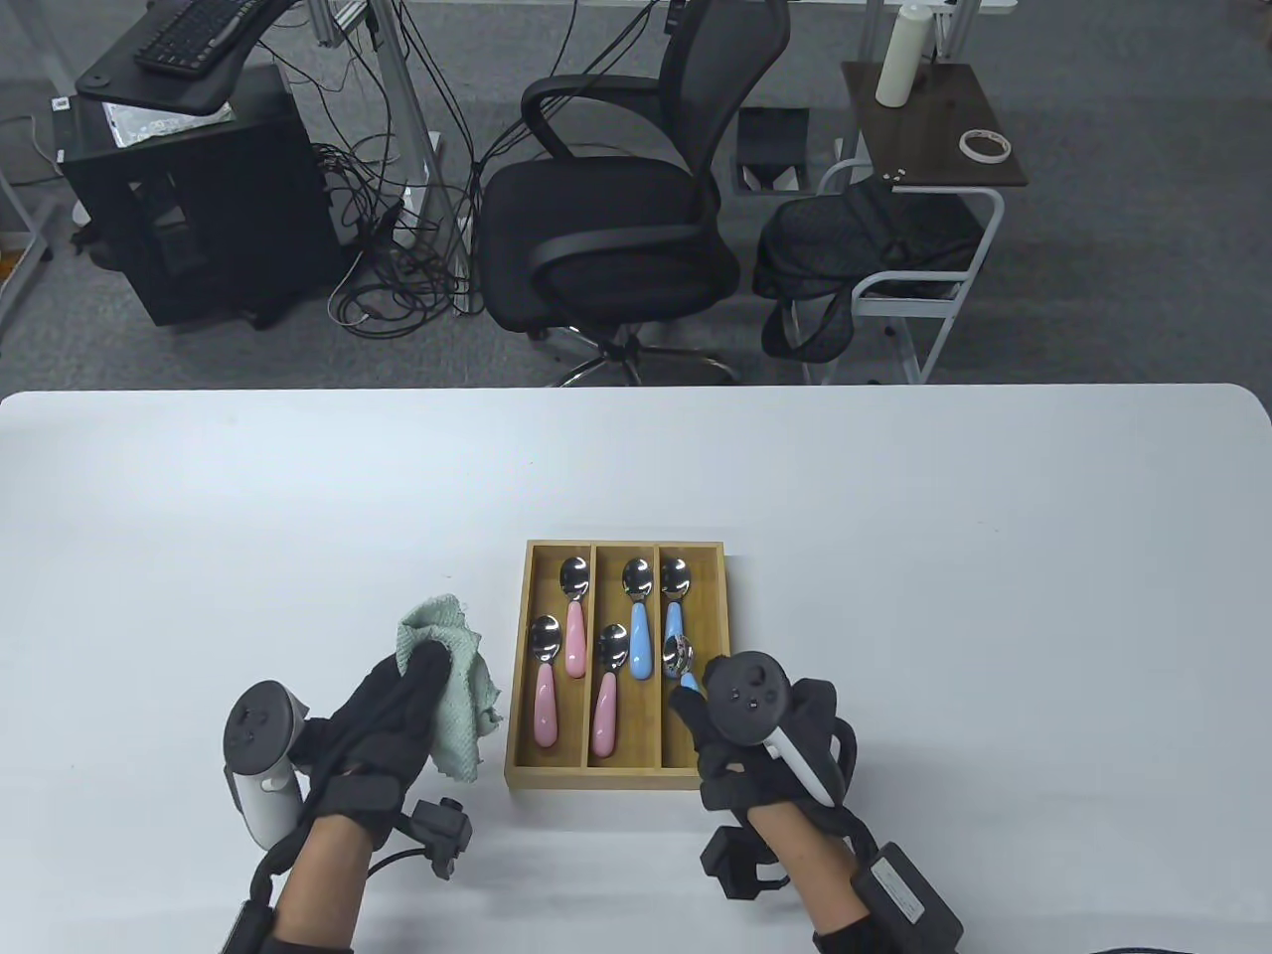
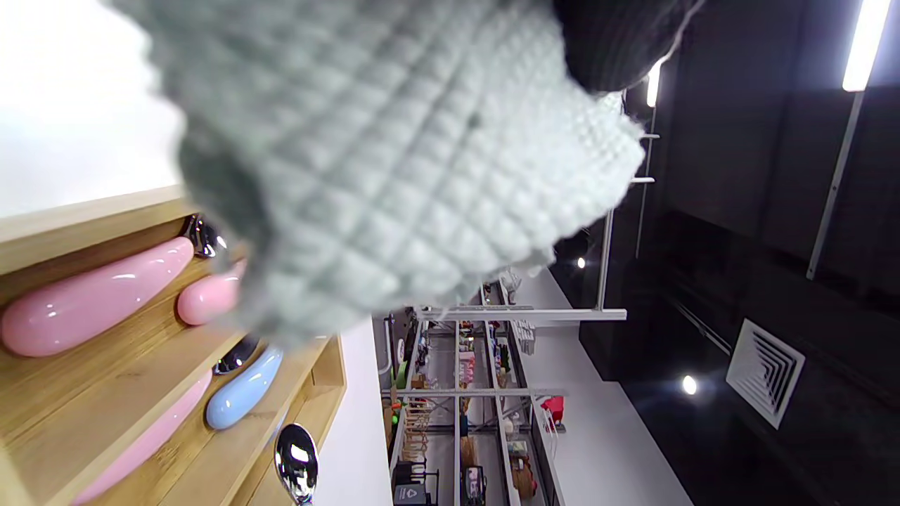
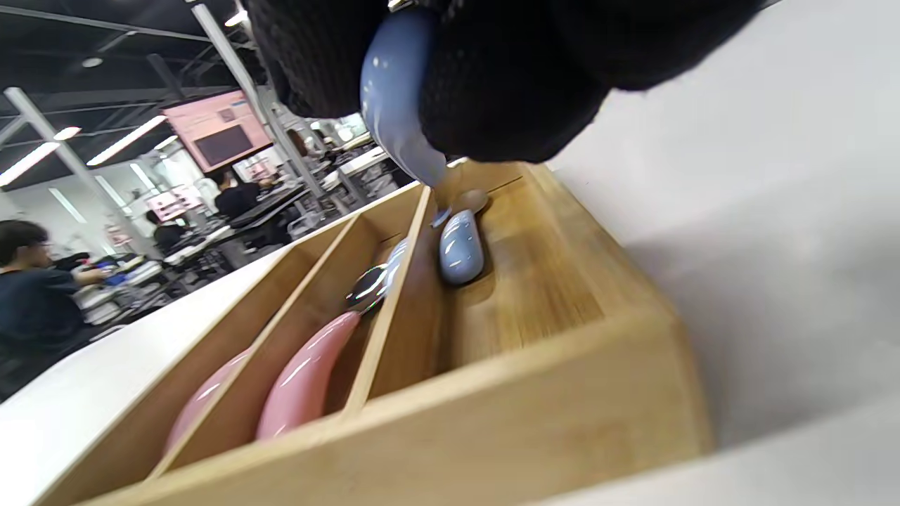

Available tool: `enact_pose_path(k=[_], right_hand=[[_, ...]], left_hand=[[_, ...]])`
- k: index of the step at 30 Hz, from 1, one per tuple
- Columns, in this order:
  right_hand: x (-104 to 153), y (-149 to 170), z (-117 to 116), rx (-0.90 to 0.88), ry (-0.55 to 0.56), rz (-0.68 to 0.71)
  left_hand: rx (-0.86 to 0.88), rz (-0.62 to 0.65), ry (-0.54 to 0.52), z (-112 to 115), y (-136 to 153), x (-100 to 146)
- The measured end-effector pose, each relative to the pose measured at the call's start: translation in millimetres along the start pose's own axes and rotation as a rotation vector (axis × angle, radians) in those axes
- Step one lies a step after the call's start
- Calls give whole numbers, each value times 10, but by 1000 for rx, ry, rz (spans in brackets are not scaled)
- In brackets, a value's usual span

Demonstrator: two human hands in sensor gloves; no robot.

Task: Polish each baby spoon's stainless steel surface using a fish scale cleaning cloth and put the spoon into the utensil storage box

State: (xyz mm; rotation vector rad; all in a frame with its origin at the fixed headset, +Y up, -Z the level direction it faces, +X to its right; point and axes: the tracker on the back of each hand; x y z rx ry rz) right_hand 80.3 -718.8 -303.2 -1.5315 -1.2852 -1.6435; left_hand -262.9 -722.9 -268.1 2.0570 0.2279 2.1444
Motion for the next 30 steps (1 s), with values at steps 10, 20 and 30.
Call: enact_pose_path(k=[10,20,30], right_hand=[[-159,-23,-167,36,91,-75],[-141,22,-155,91,58,-78],[134,273,434,-11,46,69]], left_hand=[[10,-15,11,8,13,-15],[-17,-37,18,28,43,-49],[-60,-35,1,9,36,-49]])
Point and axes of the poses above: the tracker on the back of each hand, its own y axis roughly to the little-finger side, its own x axis roughly from the fingertips to the wrist, z = x × y, and after that the axes turned 12 degrees about -z, right-handed
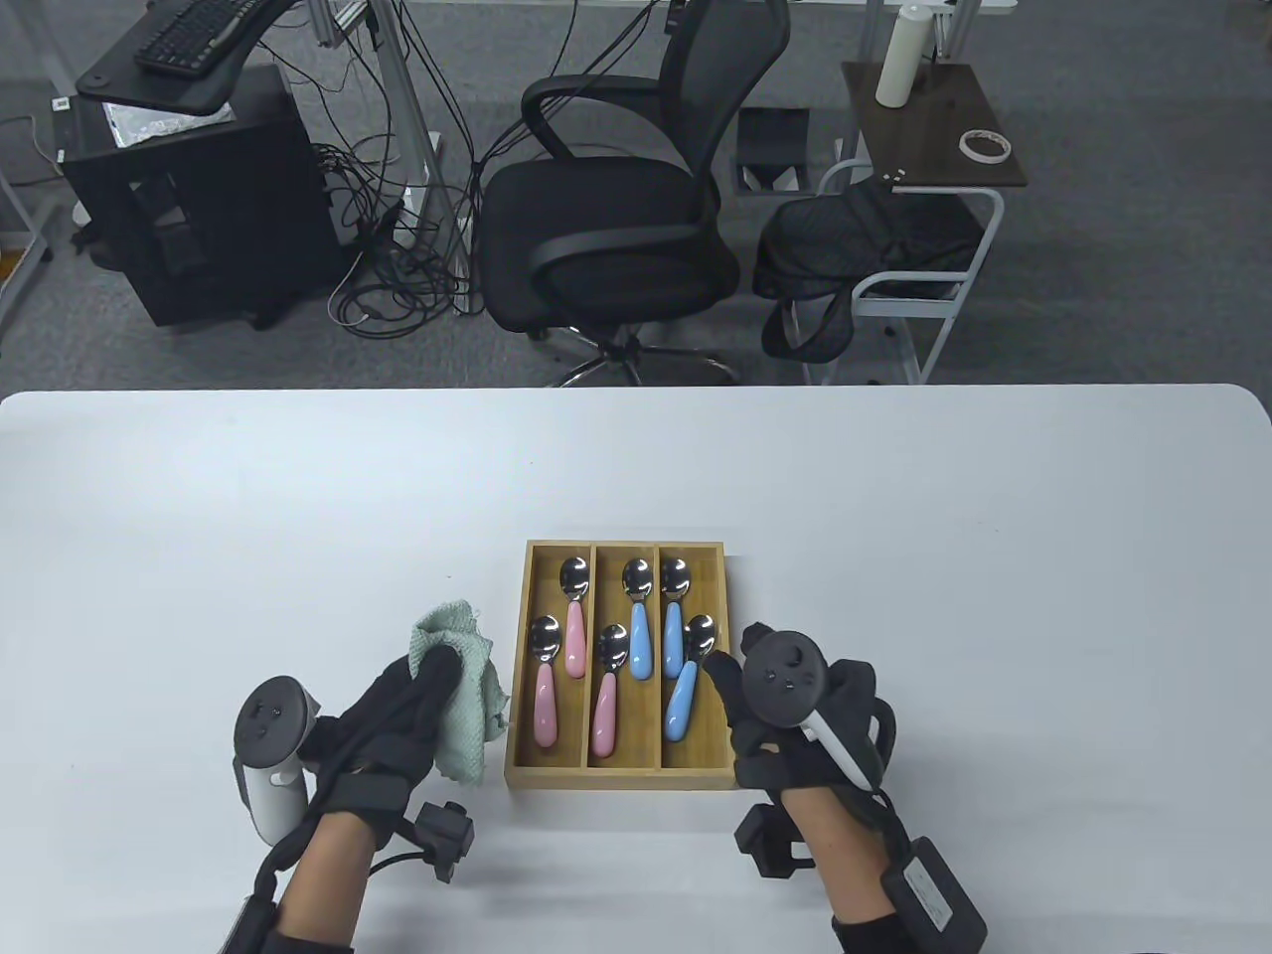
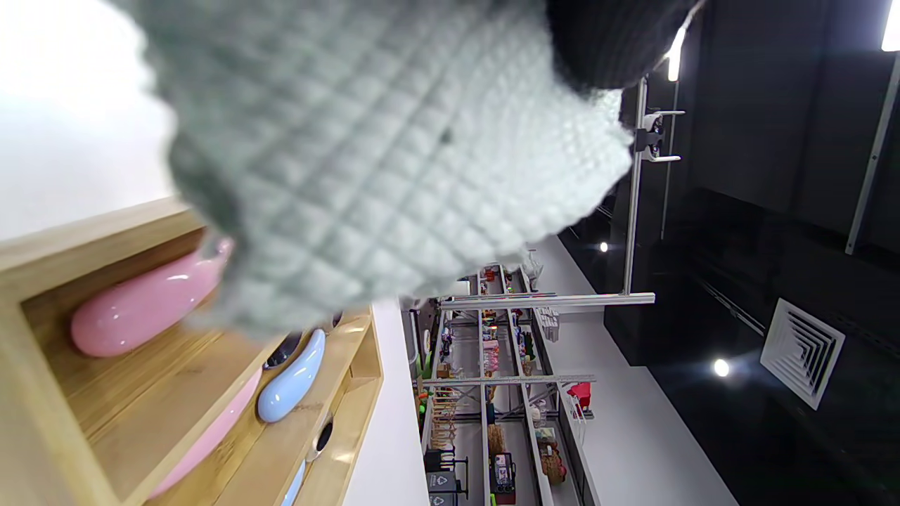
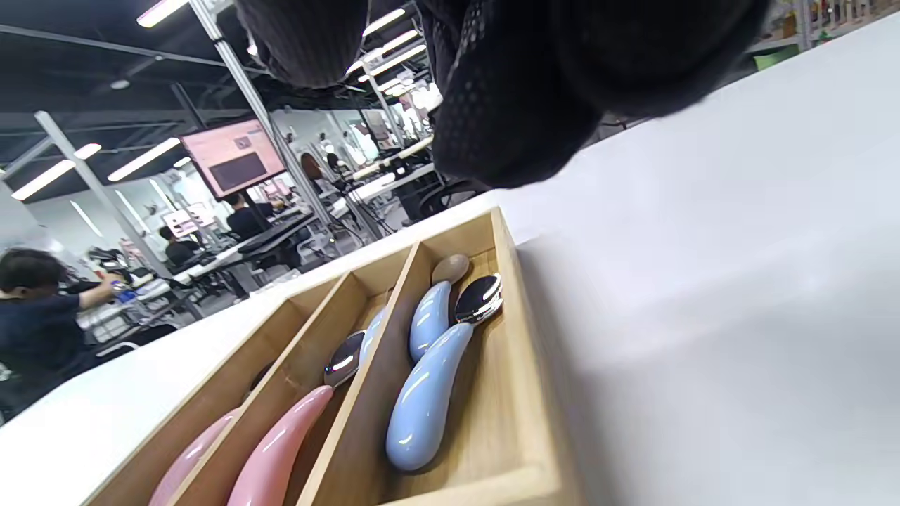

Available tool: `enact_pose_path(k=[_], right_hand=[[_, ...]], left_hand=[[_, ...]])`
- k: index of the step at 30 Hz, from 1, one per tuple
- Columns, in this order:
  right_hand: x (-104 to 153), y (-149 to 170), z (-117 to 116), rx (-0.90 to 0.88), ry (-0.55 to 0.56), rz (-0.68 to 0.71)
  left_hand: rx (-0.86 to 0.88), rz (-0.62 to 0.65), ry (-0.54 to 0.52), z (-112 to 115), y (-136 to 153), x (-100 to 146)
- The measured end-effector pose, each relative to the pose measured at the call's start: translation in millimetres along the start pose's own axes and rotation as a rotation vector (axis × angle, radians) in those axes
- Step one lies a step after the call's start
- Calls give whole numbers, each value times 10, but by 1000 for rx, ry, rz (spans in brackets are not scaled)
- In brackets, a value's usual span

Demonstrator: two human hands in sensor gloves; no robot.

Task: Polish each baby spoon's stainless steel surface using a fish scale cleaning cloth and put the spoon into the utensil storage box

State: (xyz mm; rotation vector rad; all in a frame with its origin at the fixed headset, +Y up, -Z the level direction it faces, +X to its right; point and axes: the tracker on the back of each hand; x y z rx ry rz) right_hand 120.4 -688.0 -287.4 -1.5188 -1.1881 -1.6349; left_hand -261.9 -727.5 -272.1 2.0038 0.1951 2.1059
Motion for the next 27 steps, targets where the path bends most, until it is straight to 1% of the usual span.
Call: enact_pose_path(k=[2,4,6,7,8,9,11,12,13,15,19,21,22,24,27], right_hand=[[47,142,26,-27,-2,4],[68,309,7,-64,-4,7],[60,476,-49,-96,-32,-5],[57,518,-68,-103,-51,-11],[54,564,-85,-112,-87,-14],[54,585,-86,-122,-106,-10],[59,608,-62,-146,-99,-4],[62,609,-48,-146,-93,0],[70,611,-27,-148,-79,5],[81,612,5,-147,-52,11],[89,612,9,-150,-56,13],[93,607,14,-146,-57,13],[89,609,11,-145,-54,14],[84,608,9,-143,-54,15],[62,607,-10,-141,-63,10]], left_hand=[[-47,9,-29,-26,-63,-21],[-137,12,-78,-64,-173,-64],[-317,-3,-142,-111,-309,-144],[-394,-17,-166,-126,-348,-179],[-525,-49,-204,-154,-404,-244],[-595,-70,-233,-165,-434,-285],[-787,-83,-361,-164,-508,-391],[-840,-82,-390,-157,-525,-424],[-942,-88,-427,-144,-549,-492],[-1073,-133,-444,-130,-539,-651],[-1176,-274,-440,-140,-409,-905],[-1218,-341,-448,-177,-353,-981],[-1224,-379,-431,-215,-329,-1016],[-1218,-417,-400,-283,-325,-1021],[-1168,-392,-402,-389,-374,-944]])
Point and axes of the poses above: the tracker on the back of each hand, its own y axis roughly to the little-finger side, its own x axis roughly from the fingertips to the wrist, z = x × y, and after that the axes turned 12 degrees about -z, right-handed
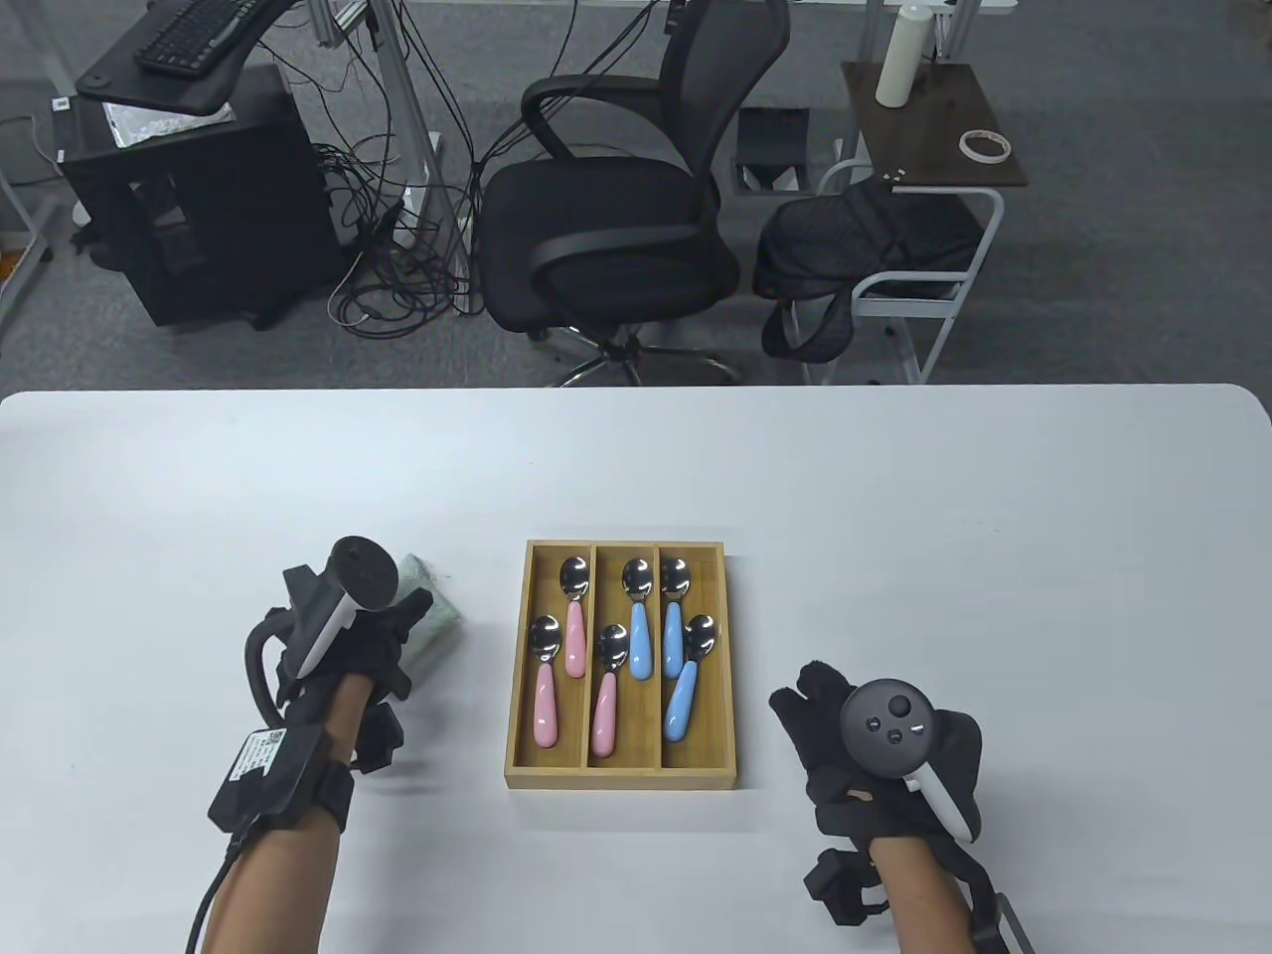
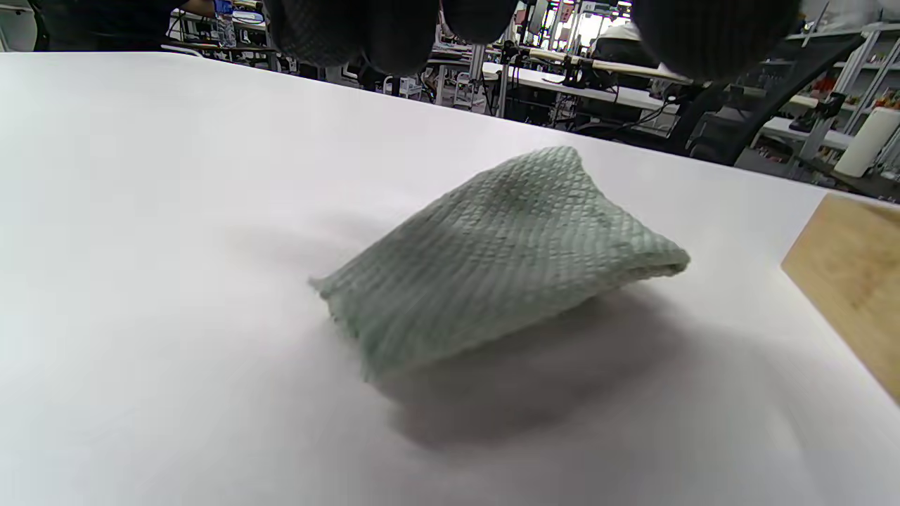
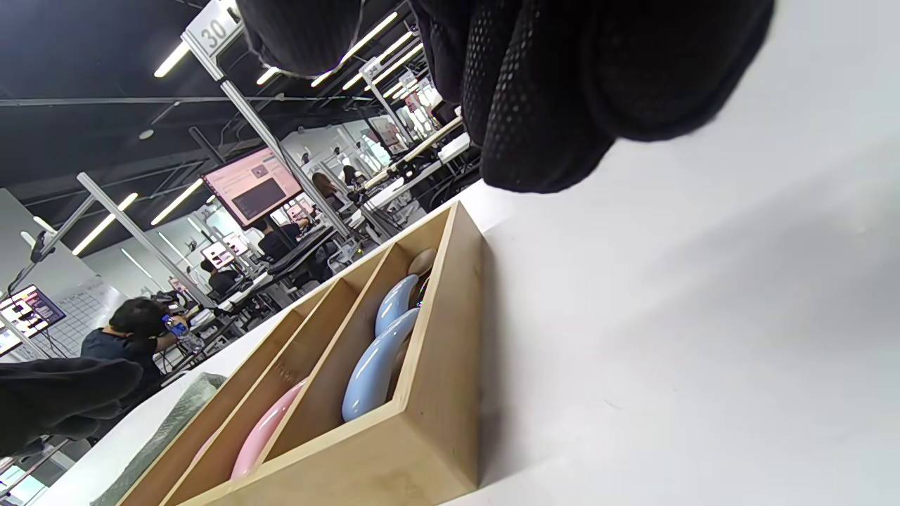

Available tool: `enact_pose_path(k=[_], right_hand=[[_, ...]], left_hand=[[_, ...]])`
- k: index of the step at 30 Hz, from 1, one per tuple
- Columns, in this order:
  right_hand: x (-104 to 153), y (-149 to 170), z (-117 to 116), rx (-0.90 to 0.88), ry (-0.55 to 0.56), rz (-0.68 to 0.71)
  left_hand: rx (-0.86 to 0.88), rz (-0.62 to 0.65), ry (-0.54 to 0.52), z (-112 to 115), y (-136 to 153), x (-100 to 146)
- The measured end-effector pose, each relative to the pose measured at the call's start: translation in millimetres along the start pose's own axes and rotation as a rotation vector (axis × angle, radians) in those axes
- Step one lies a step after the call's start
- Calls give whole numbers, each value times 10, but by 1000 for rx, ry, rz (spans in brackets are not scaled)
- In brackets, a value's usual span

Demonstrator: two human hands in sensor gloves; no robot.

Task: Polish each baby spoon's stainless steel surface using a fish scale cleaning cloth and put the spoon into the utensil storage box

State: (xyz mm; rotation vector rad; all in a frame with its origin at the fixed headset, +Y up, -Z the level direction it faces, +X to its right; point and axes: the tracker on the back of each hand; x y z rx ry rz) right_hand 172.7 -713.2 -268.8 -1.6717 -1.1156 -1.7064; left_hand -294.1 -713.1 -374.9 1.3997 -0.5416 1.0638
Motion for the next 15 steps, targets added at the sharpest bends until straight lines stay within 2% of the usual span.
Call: enact_pose_path(k=[4,8,11,15], right_hand=[[-26,10,-23,-19,-12,-2],[-11,10,-26,-84,-16,19],[12,7,-23,-148,-3,58],[40,-10,-42,-223,-31,140]], left_hand=[[145,68,-58,-163,132,185],[399,225,-52,-218,231,568],[605,373,2,-100,306,819],[805,530,103,138,359,1015]])
Point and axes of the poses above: the tracker on the back of each hand, its own y axis roughly to the little-finger side, its own x axis roughly from the fingertips to the wrist, z = x × y, and after that the axes turned 12 degrees about -z, right-handed
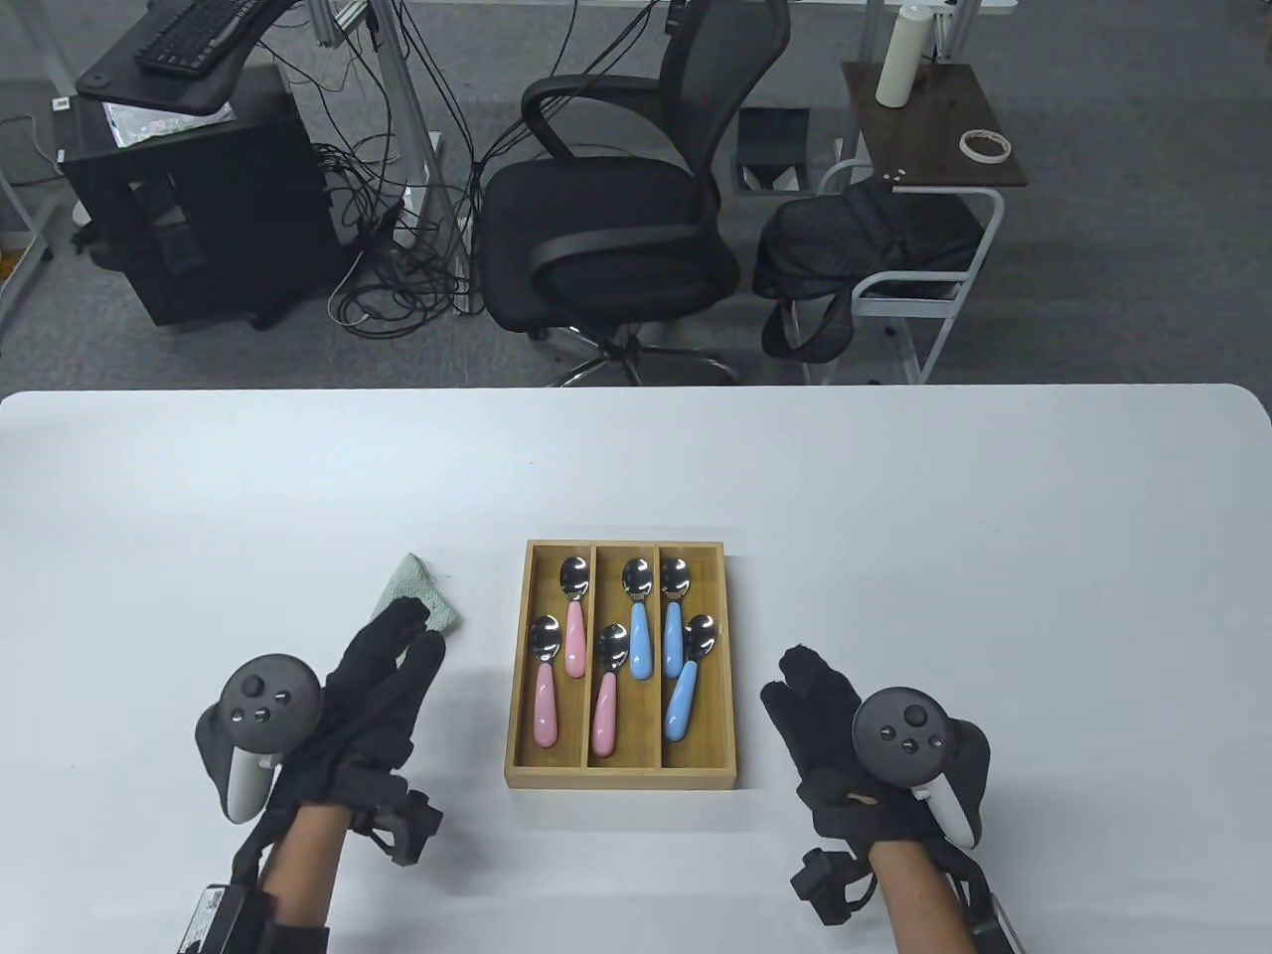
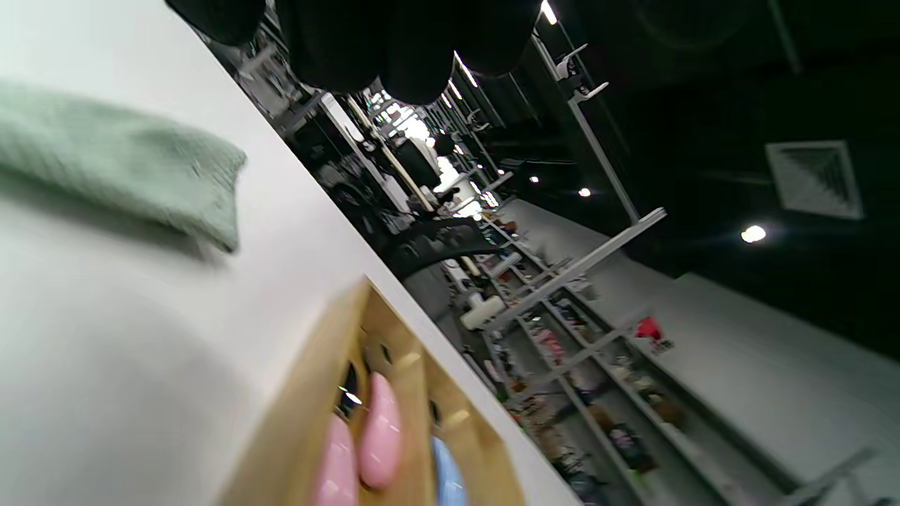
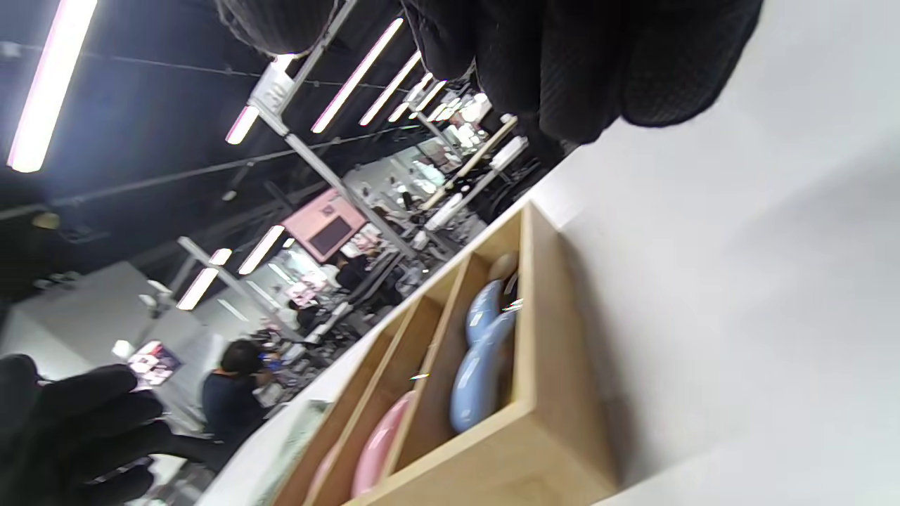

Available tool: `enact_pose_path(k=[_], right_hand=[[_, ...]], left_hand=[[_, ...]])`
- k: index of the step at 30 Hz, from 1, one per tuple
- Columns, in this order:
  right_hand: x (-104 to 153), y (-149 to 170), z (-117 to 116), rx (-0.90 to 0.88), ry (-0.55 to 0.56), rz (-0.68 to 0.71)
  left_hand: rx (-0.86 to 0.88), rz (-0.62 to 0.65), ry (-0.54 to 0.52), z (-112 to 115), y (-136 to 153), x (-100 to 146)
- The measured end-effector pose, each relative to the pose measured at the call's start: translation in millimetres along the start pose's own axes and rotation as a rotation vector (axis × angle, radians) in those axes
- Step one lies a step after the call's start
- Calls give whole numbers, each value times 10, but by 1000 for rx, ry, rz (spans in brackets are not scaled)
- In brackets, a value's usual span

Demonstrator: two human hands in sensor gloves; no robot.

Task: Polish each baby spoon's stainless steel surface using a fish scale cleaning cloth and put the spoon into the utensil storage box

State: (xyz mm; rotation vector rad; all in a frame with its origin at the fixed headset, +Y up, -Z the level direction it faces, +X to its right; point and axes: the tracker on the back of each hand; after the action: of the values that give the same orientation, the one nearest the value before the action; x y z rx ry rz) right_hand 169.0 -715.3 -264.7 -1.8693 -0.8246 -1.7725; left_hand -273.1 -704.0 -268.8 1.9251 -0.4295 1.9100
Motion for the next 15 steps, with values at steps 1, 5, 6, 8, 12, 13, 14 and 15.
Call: enact_pose_path(k=[1,5,6,8,12,13,14,15], right_hand=[[7,-5,-11,-28,-13,24],[9,-15,-57,-72,-89,127],[9,-11,-76,-99,-114,143],[5,-7,-104,-139,-133,147],[2,-14,-109,-102,-113,154],[5,-16,-102,-89,-104,156],[8,-18,-94,-81,-96,160],[10,-20,-91,-79,-94,160]], left_hand=[[54,57,23,82,45,55],[260,130,128,332,76,146],[252,153,146,355,60,138],[175,175,123,361,34,118],[147,201,90,323,27,148],[164,202,98,322,31,161],[174,203,95,318,34,170],[173,202,94,316,34,171]])
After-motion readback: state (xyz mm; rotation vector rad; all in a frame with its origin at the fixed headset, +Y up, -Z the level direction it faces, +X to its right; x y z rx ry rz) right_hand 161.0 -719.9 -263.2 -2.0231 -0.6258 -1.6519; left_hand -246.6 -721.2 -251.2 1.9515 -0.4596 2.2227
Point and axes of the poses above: the tracker on the back of each hand, its own y axis roughly to the little-finger side, its own x axis roughly from the fingertips to the wrist, z = x × y, and after that the axes turned 12 degrees about -z, right-handed
